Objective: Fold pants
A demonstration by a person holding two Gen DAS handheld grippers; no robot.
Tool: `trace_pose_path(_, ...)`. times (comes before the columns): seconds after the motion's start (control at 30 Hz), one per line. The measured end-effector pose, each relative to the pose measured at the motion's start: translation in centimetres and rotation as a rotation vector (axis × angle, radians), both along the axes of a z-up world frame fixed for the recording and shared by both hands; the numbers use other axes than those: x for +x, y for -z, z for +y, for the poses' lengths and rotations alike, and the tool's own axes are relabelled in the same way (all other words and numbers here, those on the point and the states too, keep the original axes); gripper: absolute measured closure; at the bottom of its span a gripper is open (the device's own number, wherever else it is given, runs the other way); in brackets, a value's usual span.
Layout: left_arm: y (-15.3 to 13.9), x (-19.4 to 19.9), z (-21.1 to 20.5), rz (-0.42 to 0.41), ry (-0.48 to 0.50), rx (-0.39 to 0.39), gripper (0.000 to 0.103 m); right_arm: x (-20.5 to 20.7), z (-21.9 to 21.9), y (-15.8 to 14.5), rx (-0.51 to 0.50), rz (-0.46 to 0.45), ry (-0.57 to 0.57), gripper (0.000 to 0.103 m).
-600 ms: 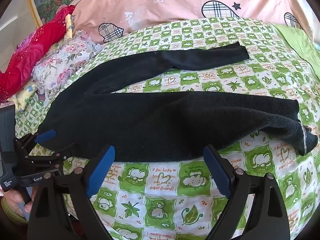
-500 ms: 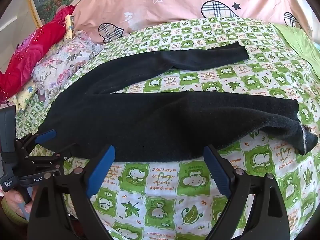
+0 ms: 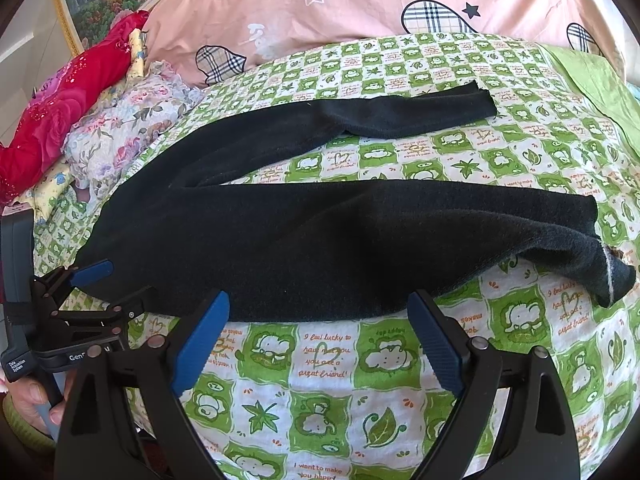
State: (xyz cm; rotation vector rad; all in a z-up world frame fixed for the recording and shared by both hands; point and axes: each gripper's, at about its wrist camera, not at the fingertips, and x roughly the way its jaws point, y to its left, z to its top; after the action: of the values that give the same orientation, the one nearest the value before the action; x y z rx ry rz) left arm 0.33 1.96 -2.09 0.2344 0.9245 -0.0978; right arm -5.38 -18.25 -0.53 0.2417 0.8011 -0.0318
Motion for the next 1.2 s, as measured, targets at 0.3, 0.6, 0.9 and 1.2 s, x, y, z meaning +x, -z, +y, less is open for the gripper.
trace_pose_path(0.3,0.1,0.3,0.0,0.009,0.009,-0.005,0.013,-0.1,-0.4,0.4,0.01,0.006,0.014,0.012)
trace_pose_path(0.6,-0.7,1.0,-1.1,0.004,0.061,0.004,0.013,-1.7,-2.5,-0.3,0.056,-0.033,0.066,0.012)
trace_pose_path(0.9,-3.3,3.3,-6.7,-0.028,0.232,0.012,0.012,-3.9,-7.3,-1.0,0.16,-0.041,0.204,0.012)
trace_pose_path(1.2,-5.3,6.7,-15.9,-0.018,0.492,0.018,0.012,-5.9,-13.0,-0.1,0.343,-0.094,0.375,0.012)
